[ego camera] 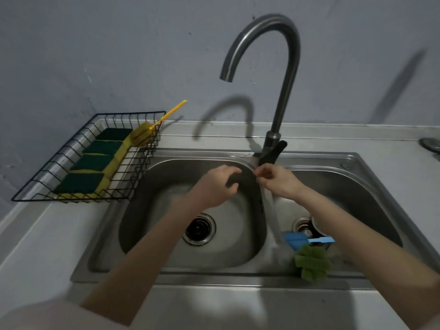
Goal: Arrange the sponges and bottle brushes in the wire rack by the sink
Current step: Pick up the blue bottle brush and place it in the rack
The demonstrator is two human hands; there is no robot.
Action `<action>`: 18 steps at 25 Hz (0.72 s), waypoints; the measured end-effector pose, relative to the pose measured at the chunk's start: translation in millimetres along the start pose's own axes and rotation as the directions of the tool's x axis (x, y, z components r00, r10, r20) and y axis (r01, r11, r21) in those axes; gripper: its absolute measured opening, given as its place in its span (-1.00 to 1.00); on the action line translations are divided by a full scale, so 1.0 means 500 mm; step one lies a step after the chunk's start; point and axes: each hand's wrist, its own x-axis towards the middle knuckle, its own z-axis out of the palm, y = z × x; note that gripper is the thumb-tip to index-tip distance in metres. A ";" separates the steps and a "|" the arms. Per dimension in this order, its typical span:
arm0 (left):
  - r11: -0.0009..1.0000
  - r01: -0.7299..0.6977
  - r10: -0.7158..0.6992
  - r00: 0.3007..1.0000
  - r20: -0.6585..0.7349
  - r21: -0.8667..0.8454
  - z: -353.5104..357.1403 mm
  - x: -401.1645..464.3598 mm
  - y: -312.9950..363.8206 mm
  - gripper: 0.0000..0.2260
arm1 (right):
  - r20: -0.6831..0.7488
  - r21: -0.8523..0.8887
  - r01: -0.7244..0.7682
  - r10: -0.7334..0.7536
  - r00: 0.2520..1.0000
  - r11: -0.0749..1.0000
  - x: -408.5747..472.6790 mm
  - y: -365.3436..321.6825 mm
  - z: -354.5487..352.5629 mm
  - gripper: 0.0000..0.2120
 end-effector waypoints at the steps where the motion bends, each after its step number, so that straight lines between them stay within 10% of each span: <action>1: 1.000 0.004 -0.004 1.000 0.006 -0.007 0.022 0.004 0.010 -0.38 | 0.002 -0.004 -0.008 0.008 1.000 1.000 -0.005 0.019 -0.012 -0.73; 18: 0.993 0.106 -0.116 0.928 0.355 0.047 0.275 0.133 0.141 -0.61 | 0.150 -0.074 -0.176 0.185 0.971 0.982 -0.009 0.307 -0.093 -0.73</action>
